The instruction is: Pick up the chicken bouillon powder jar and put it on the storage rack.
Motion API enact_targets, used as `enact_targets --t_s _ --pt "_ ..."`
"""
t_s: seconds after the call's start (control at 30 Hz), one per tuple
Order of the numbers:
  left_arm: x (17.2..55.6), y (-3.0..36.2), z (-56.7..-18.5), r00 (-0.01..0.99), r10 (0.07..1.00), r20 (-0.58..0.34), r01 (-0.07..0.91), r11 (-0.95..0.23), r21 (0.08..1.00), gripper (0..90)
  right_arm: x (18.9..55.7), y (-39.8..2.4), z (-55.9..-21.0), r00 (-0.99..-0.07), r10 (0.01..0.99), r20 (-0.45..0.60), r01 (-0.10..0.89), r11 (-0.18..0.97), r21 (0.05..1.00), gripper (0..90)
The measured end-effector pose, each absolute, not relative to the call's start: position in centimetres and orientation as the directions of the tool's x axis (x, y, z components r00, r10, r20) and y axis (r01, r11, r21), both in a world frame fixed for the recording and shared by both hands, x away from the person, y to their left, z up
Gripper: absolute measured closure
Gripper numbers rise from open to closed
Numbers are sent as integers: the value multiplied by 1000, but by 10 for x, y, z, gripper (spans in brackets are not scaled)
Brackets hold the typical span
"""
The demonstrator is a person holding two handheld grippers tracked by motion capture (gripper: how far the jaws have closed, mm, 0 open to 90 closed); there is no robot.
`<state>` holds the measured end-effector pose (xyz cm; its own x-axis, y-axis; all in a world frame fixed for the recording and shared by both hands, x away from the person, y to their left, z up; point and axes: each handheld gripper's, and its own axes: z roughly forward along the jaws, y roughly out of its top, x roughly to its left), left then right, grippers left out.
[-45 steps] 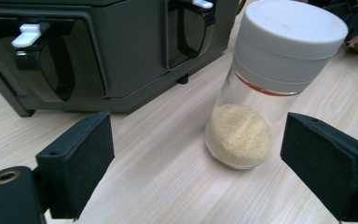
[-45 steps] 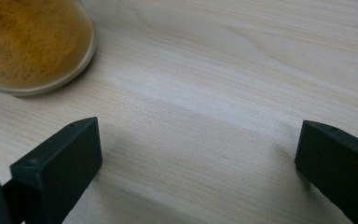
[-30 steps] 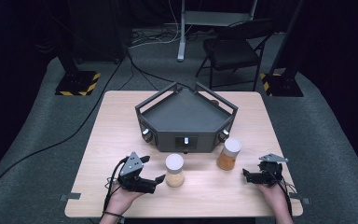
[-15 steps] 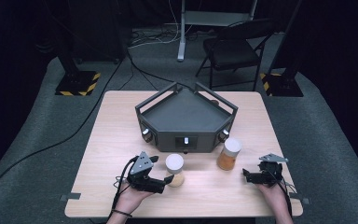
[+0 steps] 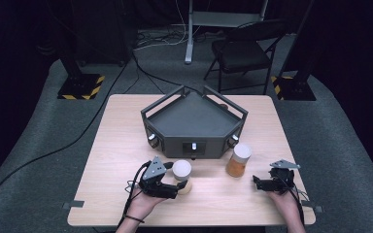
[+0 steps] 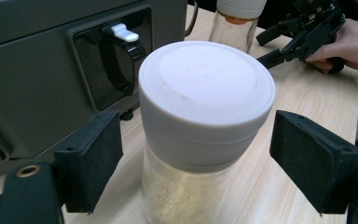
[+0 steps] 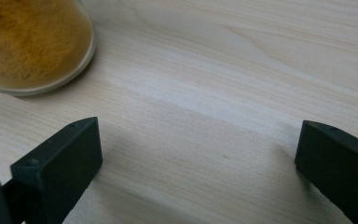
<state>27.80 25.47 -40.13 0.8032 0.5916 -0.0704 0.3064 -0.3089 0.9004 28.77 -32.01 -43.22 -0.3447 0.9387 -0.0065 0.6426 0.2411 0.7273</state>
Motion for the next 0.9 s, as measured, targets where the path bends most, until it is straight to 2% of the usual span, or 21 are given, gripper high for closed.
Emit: enact_targets --t_s 0.4,0.5,0.9 --pt "286 242 -405 815 577 -50 283 -321 904 277 288 -320 -432 -347 938 -6 642 243 727 0" --pt "287 242 -409 811 583 -50 282 -314 906 329 288 -320 -432 -347 938 -6 642 242 727 0" --pt "283 242 -412 805 591 -46 276 -304 912 336 288 -320 -432 -347 938 -6 642 242 727 0"
